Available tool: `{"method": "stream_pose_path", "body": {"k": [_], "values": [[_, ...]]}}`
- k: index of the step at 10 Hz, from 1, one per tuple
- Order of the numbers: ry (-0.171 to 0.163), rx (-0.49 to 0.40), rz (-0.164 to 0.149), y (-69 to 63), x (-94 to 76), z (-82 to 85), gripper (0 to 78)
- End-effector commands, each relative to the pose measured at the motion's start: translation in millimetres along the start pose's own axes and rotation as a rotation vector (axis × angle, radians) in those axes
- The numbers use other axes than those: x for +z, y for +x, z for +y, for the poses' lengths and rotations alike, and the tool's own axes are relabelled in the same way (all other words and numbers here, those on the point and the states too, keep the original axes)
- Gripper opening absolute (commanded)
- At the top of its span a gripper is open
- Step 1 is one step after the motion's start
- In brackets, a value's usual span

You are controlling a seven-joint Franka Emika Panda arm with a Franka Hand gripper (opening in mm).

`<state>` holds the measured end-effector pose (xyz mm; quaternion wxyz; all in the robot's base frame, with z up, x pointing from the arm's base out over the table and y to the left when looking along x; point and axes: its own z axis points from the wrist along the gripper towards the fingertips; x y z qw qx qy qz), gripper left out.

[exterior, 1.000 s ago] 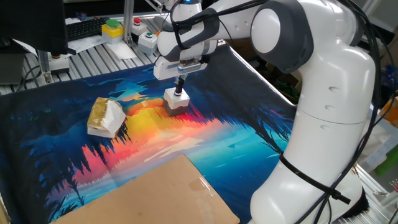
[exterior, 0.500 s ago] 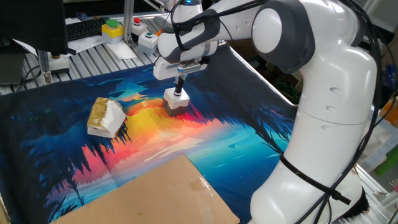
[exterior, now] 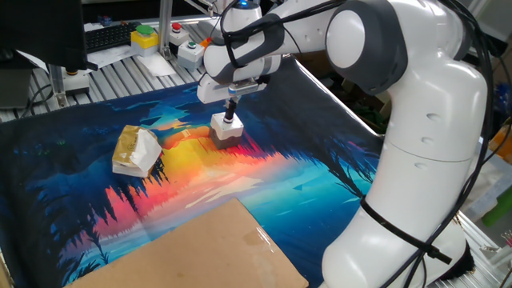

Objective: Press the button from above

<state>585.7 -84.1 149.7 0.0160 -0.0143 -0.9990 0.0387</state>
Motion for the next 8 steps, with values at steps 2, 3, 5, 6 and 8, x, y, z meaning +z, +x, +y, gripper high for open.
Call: {"method": "stream_pose_path", "body": {"k": [2, 3, 5, 6, 8], "values": [[0.048, 0.014, -0.01, 31.2, 35.3, 2.9, 0.0], [0.073, 0.007, -0.003, 35.3, 27.5, 1.6, 0.0], [0.084, -0.001, 0.004, 37.8, 16.2, -3.7, 0.0], [0.088, 0.0, 0.002, 38.1, 11.3, -6.0, 0.0], [0.089, -0.002, 0.01, 35.2, -2.0, -9.9, 0.0]]}}
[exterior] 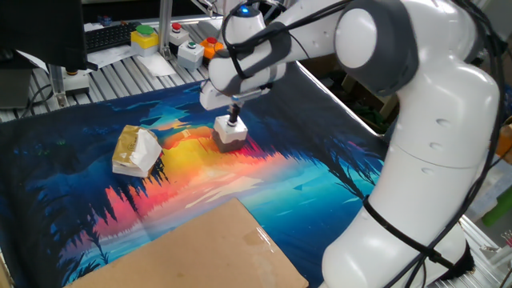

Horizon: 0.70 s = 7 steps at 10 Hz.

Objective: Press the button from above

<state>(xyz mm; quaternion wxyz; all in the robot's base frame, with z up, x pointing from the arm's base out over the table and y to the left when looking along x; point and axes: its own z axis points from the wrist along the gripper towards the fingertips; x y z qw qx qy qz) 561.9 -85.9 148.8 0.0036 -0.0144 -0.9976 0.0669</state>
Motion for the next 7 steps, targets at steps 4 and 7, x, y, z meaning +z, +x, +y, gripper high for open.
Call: {"method": "stream_pose_path", "body": {"k": [4, 7], "values": [[0.039, 0.003, 0.02, 6.1, -11.7, -7.5, 0.0], [0.045, 0.007, 0.014, 8.3, -16.9, -6.8, 0.0]]}}
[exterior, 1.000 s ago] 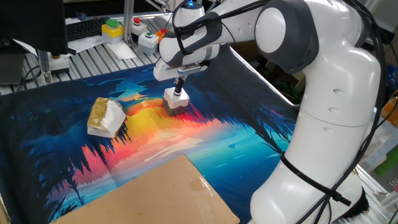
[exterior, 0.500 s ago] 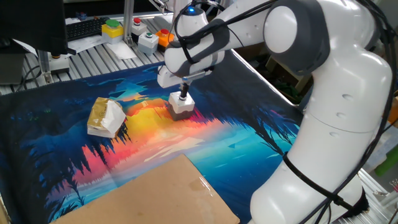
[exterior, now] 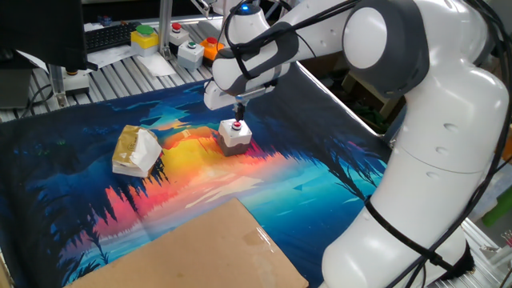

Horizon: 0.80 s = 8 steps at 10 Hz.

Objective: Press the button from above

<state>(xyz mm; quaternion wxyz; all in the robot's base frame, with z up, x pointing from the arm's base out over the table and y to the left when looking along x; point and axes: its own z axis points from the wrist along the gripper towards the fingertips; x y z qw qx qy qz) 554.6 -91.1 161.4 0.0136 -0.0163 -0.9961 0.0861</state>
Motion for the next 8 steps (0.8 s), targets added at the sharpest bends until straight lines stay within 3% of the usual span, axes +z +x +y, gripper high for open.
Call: {"method": "stream_pose_path", "body": {"k": [1, 5, 8], "values": [[0.013, 0.004, -0.009, 1.8, -5.5, 0.3, 0.0], [0.071, -0.004, -0.031, 1.3, -4.1, 1.7, 0.0], [0.082, 0.01, -0.042, 0.0, 0.2, 5.7, 0.0]]}}
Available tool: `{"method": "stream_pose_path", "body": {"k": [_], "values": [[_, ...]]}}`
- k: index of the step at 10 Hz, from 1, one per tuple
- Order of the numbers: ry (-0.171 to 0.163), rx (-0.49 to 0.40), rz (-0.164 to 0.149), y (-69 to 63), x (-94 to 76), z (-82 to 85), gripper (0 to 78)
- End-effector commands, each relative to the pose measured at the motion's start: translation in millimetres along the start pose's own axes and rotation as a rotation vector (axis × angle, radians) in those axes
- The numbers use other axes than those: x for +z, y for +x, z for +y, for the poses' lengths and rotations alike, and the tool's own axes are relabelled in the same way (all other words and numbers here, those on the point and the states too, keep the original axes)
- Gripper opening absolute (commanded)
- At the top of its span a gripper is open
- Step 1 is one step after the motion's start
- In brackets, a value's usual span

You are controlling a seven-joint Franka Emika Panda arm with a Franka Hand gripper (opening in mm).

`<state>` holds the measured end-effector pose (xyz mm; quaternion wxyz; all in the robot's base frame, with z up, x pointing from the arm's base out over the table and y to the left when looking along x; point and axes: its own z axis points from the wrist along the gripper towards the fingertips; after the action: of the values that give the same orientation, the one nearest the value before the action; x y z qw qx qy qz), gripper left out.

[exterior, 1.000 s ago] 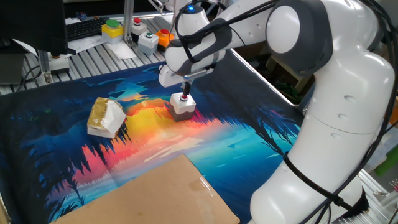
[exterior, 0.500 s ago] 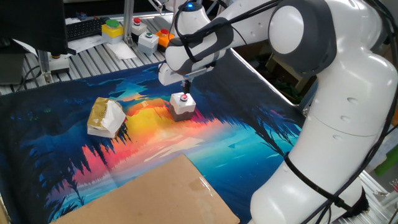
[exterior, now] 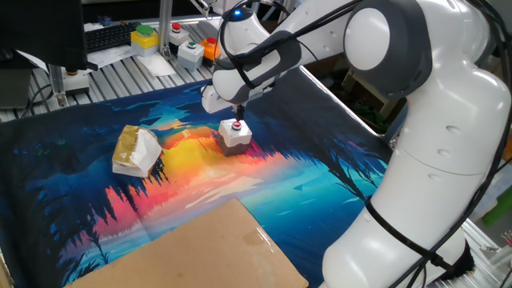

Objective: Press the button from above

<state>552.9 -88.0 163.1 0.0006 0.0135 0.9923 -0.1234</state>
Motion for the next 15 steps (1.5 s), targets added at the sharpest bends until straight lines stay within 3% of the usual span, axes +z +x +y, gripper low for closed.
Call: {"method": "stream_pose_path", "body": {"k": [1, 8, 9, 15], "values": [[0.007, 0.014, -0.013, -1.9, 2.6, 3.6, 0.0], [0.025, 0.02, -0.038, 3.9, 24.0, 13.1, 0.0], [0.037, 0.011, -0.03, 5.6, 23.6, 11.8, 0.0], [0.029, 0.01, -0.014, 14.8, 19.1, 11.1, 0.0]]}}
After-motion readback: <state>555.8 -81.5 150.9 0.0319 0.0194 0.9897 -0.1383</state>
